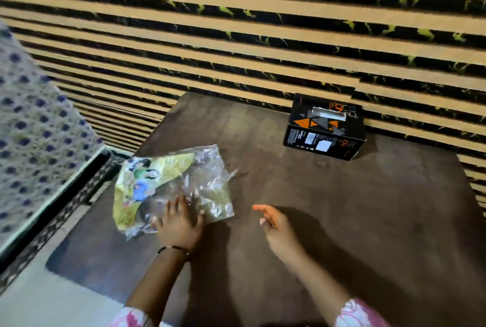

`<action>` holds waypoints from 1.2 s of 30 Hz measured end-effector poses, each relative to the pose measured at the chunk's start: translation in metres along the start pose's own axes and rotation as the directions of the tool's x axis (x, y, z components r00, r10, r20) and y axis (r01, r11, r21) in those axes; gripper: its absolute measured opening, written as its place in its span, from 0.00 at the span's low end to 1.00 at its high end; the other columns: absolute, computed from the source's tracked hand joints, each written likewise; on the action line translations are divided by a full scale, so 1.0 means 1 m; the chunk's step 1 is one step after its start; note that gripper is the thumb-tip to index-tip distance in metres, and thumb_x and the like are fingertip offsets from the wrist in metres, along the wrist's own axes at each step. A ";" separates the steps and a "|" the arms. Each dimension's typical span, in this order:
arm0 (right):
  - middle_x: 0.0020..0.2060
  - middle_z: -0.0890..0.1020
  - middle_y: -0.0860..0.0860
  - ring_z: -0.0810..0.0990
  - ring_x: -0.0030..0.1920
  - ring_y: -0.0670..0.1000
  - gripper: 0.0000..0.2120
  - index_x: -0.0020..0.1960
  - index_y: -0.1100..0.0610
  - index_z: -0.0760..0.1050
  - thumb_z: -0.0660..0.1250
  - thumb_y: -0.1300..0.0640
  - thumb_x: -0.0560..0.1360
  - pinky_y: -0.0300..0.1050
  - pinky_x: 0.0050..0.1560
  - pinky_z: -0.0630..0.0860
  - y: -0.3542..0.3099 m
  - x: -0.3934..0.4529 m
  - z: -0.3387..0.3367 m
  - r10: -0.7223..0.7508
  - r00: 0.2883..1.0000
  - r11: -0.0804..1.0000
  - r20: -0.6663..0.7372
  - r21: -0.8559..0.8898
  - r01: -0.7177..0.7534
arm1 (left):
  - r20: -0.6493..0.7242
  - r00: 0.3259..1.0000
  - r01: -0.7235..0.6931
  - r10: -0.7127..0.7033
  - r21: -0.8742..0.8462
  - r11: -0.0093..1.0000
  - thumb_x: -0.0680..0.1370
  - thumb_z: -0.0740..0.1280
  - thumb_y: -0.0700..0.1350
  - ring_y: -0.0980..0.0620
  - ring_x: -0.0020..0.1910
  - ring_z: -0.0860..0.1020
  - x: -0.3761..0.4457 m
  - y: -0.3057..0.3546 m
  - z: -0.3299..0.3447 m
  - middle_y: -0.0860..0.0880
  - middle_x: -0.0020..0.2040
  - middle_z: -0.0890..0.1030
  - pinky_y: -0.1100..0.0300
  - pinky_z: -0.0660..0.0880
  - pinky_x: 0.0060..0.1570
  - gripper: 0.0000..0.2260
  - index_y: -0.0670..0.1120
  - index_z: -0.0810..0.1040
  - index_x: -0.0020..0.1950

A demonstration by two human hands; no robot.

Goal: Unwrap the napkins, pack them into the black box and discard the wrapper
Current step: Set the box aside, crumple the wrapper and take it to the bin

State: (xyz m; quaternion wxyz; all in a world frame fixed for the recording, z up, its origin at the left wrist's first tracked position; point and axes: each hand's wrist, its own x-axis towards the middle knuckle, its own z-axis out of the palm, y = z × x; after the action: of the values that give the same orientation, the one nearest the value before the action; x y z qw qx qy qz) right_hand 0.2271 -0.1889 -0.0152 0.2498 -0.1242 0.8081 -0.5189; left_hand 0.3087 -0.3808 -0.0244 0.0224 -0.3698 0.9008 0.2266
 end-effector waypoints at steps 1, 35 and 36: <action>0.50 0.77 0.52 0.78 0.49 0.55 0.16 0.57 0.52 0.73 0.56 0.68 0.77 0.33 0.44 0.74 0.000 0.000 0.001 0.016 1.000 1.000 0.001 0.005 -0.016 | 0.093 0.995 -0.034 0.025 0.095 0.995 0.77 0.54 0.60 0.45 0.77 0.50 -0.004 0.003 0.007 0.46 0.78 0.53 0.40 0.49 0.74 0.31 0.47 0.53 0.76; 0.60 0.76 0.51 0.79 0.52 0.46 0.22 0.60 0.51 0.71 0.53 0.73 0.76 0.37 0.48 0.74 0.019 -0.060 -0.044 0.229 0.968 0.903 0.106 0.347 -0.252 | 0.115 0.931 -0.165 0.345 -0.713 0.682 0.73 0.69 0.41 0.51 0.50 0.79 -0.060 0.111 0.061 0.55 0.47 0.81 0.75 0.72 0.45 0.11 0.56 0.75 0.48; 0.58 0.77 0.51 0.80 0.48 0.46 0.20 0.57 0.50 0.73 0.54 0.71 0.76 0.37 0.46 0.74 0.018 -0.062 -0.047 0.215 0.968 0.914 0.129 0.323 -0.246 | 0.089 0.941 -0.165 0.327 -0.724 0.670 0.72 0.69 0.44 0.50 0.47 0.80 -0.056 0.105 0.063 0.57 0.44 0.81 0.72 0.74 0.45 0.09 0.58 0.74 0.45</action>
State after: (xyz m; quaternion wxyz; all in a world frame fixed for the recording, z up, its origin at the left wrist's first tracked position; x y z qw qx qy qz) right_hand 0.2559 -0.1160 0.0017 0.3633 -0.0069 0.7043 -0.6099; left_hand 0.2702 -0.2513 -0.0277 -0.0562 -0.1981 0.7786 0.5928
